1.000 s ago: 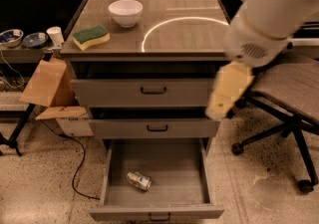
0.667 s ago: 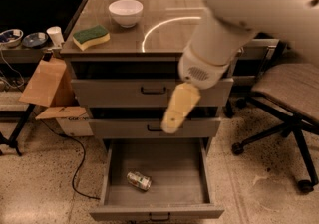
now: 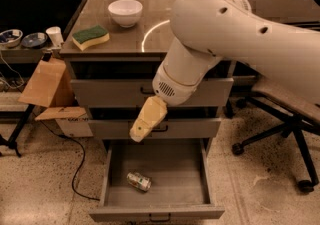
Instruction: Pick 7up can from bottom drawer and place on counter
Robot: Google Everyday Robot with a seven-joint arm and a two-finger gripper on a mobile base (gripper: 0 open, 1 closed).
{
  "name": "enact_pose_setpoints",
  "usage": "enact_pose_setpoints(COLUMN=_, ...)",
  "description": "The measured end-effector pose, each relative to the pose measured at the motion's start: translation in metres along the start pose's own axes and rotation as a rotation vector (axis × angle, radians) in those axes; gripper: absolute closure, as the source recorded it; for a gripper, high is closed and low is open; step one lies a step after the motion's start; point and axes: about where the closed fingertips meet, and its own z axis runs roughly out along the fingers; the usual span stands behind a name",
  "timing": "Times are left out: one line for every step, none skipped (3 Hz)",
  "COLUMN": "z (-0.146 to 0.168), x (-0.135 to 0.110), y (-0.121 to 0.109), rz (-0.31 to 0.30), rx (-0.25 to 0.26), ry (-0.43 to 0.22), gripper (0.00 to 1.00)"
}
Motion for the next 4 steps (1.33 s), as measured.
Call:
enact_pose_setpoints(z=0.001, x=0.000, y=-0.001, rz=0.012, rx=0.008, ry=-0.002, gripper=0.00)
enact_pose_setpoints(z=0.007, x=0.004, y=-0.006, rz=0.104, rx=0.075, ry=-0.022, gripper=0.00)
enact_pose_setpoints(z=0.067, x=0.011, y=-0.007, rz=0.215, rx=0.094, ry=-0.018, gripper=0.00)
enact_pose_setpoints(z=0.136, x=0.003, y=-0.002, rz=0.263, rx=0.100, ry=0.009, gripper=0.00)
